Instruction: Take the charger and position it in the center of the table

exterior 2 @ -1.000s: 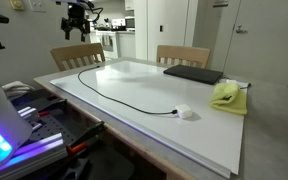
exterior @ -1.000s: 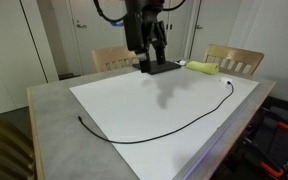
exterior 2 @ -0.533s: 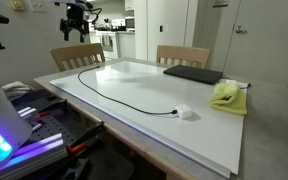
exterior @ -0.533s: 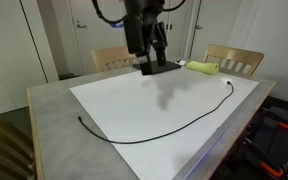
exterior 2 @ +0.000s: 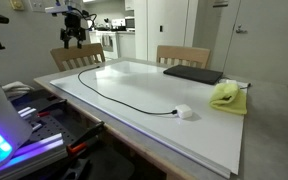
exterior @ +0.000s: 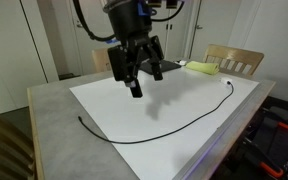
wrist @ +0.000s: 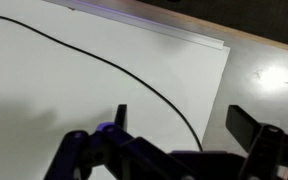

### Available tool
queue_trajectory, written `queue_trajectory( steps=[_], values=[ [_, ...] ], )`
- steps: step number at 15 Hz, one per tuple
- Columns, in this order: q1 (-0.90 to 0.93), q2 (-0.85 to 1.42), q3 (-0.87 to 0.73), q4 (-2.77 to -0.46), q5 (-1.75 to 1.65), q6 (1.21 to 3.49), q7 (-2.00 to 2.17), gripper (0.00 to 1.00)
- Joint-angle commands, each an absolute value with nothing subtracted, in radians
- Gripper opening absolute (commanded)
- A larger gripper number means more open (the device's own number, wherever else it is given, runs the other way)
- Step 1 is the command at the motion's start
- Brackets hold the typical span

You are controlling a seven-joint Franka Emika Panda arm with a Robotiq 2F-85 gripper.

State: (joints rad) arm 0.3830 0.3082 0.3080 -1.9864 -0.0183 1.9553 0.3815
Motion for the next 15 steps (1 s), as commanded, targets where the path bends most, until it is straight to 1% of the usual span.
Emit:
queue_trajectory(
  steps=[1,6,10,15],
  values=[
    [0.427,0.398,0.283,-1.894,-0.060,1.946,0.434,1.00],
    [0.464,0.467,0.249,-1.825,-0.071,1.978,0.511,1.00],
    [0.480,0.498,0.222,-1.808,-0.052,2.081,0.591,1.00],
    [0.477,0.483,0.224,-1.823,-0.048,2.064,0.568,1.00]
  ],
)
